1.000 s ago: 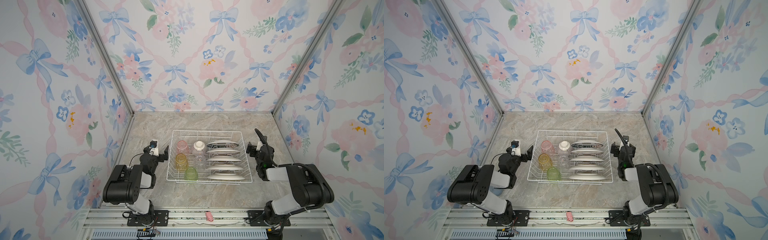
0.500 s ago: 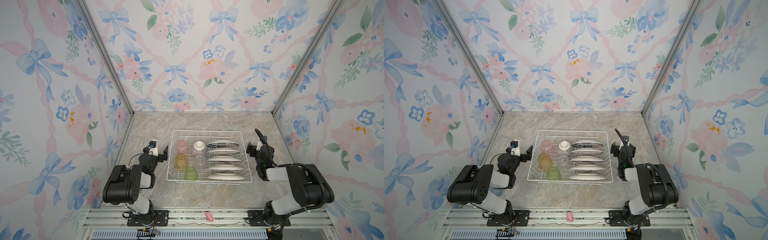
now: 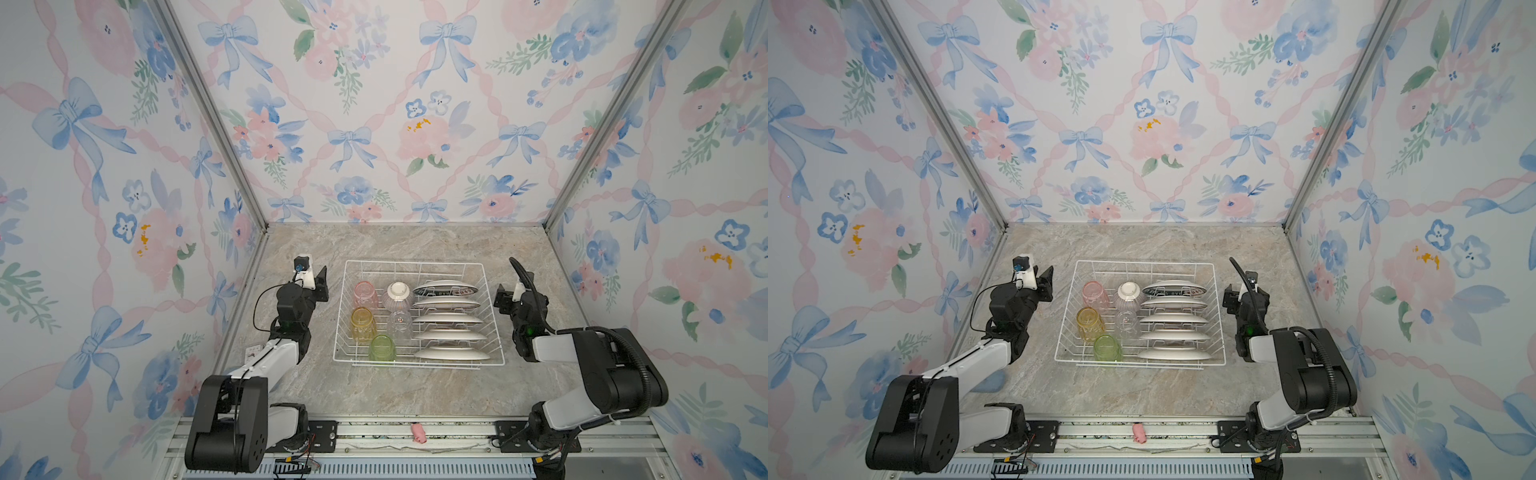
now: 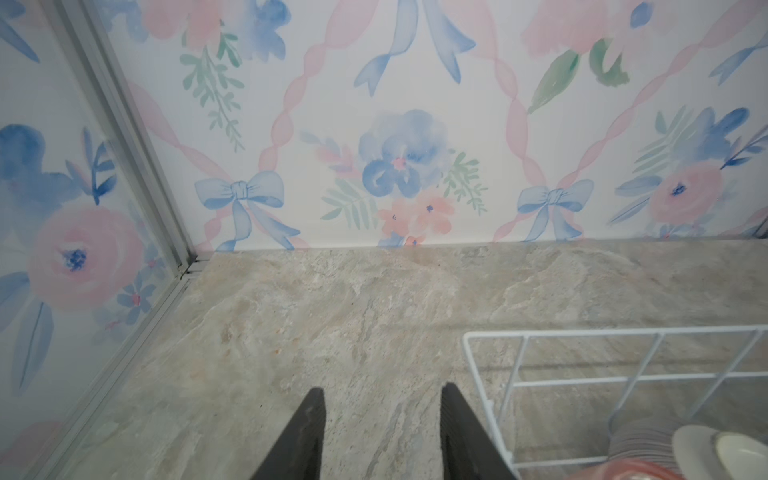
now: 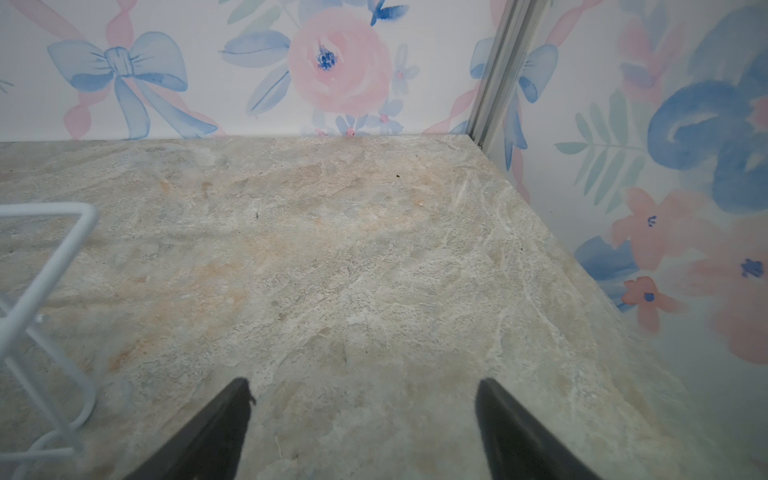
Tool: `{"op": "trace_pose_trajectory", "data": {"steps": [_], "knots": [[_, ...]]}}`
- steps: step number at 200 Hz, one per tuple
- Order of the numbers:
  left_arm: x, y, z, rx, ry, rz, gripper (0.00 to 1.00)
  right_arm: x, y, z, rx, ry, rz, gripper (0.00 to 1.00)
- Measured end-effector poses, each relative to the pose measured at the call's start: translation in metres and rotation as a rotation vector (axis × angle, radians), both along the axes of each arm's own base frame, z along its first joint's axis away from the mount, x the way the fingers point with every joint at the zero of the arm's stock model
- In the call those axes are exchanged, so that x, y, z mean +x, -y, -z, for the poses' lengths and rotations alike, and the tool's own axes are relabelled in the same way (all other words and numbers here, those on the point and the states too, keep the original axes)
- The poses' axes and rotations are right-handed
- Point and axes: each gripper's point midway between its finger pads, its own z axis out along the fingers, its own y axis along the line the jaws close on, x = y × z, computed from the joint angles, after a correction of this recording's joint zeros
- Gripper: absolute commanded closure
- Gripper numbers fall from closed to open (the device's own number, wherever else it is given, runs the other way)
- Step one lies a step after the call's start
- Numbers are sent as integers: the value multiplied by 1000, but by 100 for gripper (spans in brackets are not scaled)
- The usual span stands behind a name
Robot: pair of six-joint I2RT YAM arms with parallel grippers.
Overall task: Unload the mixed dishes from the dish rack
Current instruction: 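Raise the left arm over the rack while the right arm lifts toward the plates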
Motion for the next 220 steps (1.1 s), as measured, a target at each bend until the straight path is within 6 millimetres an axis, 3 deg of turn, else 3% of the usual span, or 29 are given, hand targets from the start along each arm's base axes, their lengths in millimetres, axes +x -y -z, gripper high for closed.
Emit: {"op": "trace_pose_trajectory", "data": {"steps": [13, 24, 40, 48, 58, 64, 74, 82, 90, 97, 112, 127, 142, 171, 220], "knots": [[1, 24, -30, -3, 18, 57, 57, 0, 1, 1, 7, -11, 1, 52], [3, 40, -53, 0, 11, 93, 59, 1, 5, 5, 12, -54, 13, 59], [6, 64, -86, 14, 5, 142, 62, 7, 15, -11, 40, -86, 35, 67], [7, 78, -103, 24, 5, 171, 65, 12, 20, -31, 57, -78, 41, 67], [7, 97, -123, 37, -2, 212, 77, 18, 26, -63, 75, -50, 43, 66], [8, 109, -133, 43, -9, 239, 82, 23, 28, -96, 89, -7, 40, 65], [10, 124, -145, 67, -35, 277, 84, 26, 29, -139, 105, 38, 27, 58], [17, 137, -150, 76, -69, 304, 84, 27, 25, -166, 116, 62, 6, 54], [22, 147, -152, 79, -97, 326, 96, 26, 18, -198, 136, 80, -33, 52], [28, 156, -151, 85, -141, 348, 98, 23, 11, -219, 150, 86, -69, 50], [37, 174, -145, 94, -225, 398, 98, 16, -3, -245, 182, 57, -142, 49], [41, 188, -135, 85, -312, 450, 97, 7, -17, -249, 221, -1, -207, 49], [40, 203, -126, 66, -386, 527, 97, -6, -29, -239, 268, -78, -261, 49], [13, 235, -106, -20, -530, 752, 100, -31, -46, -220, 346, -198, -317, 49], [-7, 265, -80, -158, -706, 922, 100, -61, -69, -225, 398, -232, -399, 50]]}}
